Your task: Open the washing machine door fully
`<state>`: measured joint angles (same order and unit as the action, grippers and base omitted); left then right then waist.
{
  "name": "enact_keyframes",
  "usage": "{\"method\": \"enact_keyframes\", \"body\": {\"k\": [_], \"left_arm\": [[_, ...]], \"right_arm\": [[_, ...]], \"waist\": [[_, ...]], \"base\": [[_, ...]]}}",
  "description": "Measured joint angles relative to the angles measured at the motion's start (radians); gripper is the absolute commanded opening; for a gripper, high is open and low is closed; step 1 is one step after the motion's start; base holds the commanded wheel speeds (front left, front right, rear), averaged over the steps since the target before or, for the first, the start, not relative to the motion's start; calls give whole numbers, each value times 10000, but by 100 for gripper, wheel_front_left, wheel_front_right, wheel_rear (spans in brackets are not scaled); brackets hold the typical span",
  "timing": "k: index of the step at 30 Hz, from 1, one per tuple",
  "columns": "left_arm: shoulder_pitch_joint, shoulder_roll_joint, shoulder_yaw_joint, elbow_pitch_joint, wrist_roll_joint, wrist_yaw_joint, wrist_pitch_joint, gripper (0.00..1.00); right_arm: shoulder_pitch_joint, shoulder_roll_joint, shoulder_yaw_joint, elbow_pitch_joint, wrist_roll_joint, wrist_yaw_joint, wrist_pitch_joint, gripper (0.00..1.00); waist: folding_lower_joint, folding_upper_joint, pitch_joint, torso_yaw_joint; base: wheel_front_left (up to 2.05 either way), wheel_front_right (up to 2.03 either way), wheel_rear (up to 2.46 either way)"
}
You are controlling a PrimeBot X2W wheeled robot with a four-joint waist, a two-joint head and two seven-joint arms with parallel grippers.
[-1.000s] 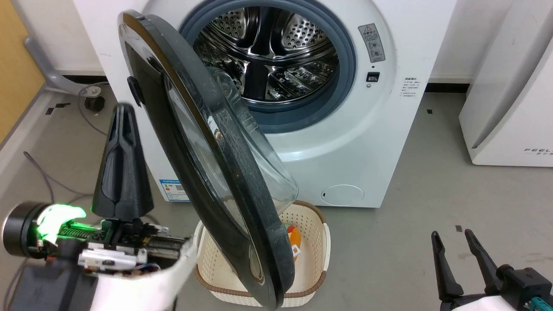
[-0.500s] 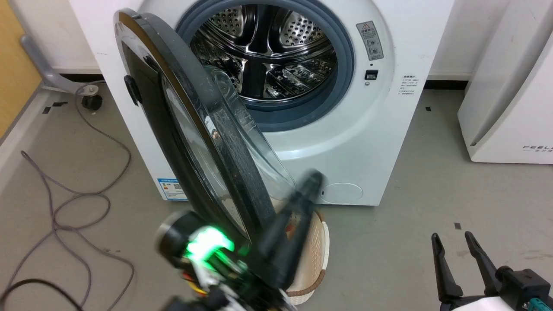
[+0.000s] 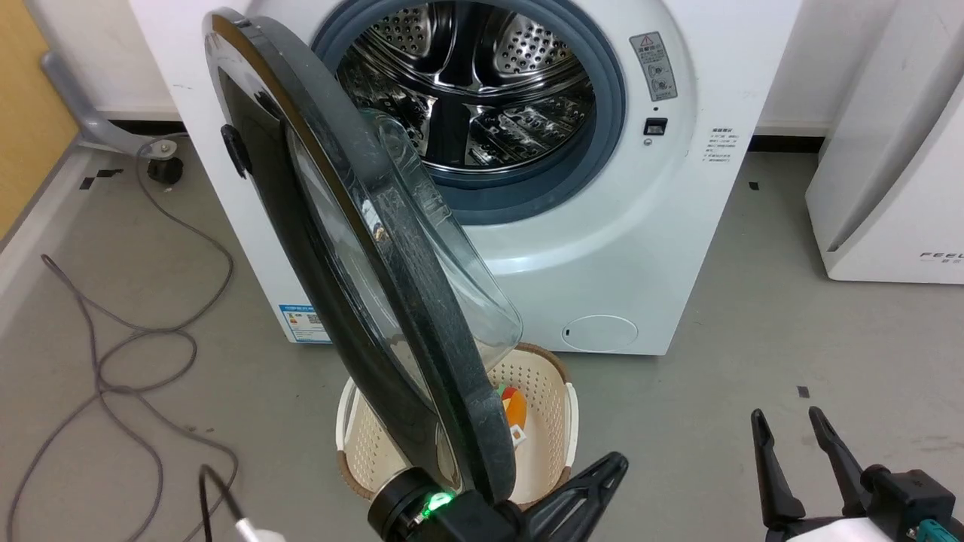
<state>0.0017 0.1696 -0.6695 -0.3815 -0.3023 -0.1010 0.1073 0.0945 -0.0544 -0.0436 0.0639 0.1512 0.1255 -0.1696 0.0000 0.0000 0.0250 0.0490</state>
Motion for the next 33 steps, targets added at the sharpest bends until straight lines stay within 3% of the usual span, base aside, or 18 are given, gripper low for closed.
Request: {"method": "enact_keyframes", "body": {"k": [7,17,25,33], "left_arm": [[-192,-301,29,1680,125,205,-134,0],[-1215,-848,560,3469,353,1003,-1112,0],[-1221,-947,658,3847,349,1511,-1172,0],[-562,-775,823,3285,286,2052,-1007,0]], "right_arm": [[-131,0,79,102,-2,0,-12,100],[-213,0,151,245,2,0,-100,100],[-211,0,176,326,88,0,-100,100],[-207,0,198,384,125,0,-119,100]], "waist": [[0,0,95,-25],[0,0,182,-155],[0,0,138,-122],[0,0,106,-32]], "base": [[0,0,0],[0,0,0],[0,0,0],[0,0,0]]}}
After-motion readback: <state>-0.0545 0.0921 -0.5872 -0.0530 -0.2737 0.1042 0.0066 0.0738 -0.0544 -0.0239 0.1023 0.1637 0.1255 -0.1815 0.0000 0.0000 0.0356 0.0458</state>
